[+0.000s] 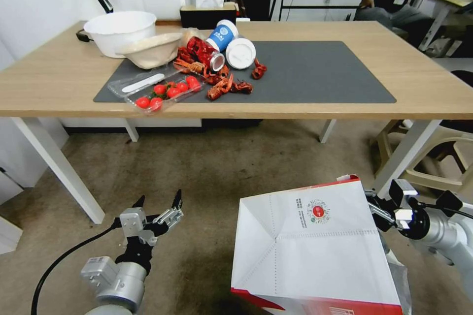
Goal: Pick up the food delivery bag from the floor and place it on the table.
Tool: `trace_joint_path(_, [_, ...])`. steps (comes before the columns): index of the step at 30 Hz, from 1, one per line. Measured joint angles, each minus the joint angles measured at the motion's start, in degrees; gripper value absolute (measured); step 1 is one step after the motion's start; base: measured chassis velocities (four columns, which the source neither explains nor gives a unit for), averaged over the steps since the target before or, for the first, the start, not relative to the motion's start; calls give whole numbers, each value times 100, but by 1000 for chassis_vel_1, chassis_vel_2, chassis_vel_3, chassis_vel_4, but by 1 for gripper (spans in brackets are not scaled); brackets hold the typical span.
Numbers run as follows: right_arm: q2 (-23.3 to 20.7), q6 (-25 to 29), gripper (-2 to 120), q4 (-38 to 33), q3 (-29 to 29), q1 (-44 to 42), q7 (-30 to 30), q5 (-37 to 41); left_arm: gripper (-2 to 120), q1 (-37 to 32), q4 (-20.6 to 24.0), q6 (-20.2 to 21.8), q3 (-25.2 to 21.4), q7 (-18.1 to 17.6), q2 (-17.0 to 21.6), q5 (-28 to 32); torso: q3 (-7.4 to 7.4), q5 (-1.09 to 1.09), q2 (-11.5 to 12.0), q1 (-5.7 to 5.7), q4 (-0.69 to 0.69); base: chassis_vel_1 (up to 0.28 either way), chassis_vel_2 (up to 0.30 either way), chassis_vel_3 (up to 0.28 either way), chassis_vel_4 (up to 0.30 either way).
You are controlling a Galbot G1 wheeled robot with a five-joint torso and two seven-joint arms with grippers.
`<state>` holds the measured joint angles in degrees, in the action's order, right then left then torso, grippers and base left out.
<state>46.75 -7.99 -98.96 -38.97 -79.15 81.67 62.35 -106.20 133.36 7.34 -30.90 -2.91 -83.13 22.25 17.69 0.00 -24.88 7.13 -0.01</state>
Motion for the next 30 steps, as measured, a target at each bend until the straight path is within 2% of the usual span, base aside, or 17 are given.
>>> trace_joint_path(30, [84, 6, 0, -103, -30, -91, 15, -11, 100, -33, 53, -27, 6, 11, -4, -14, 424, 0, -677, 255, 0, 0, 0, 0, 0])
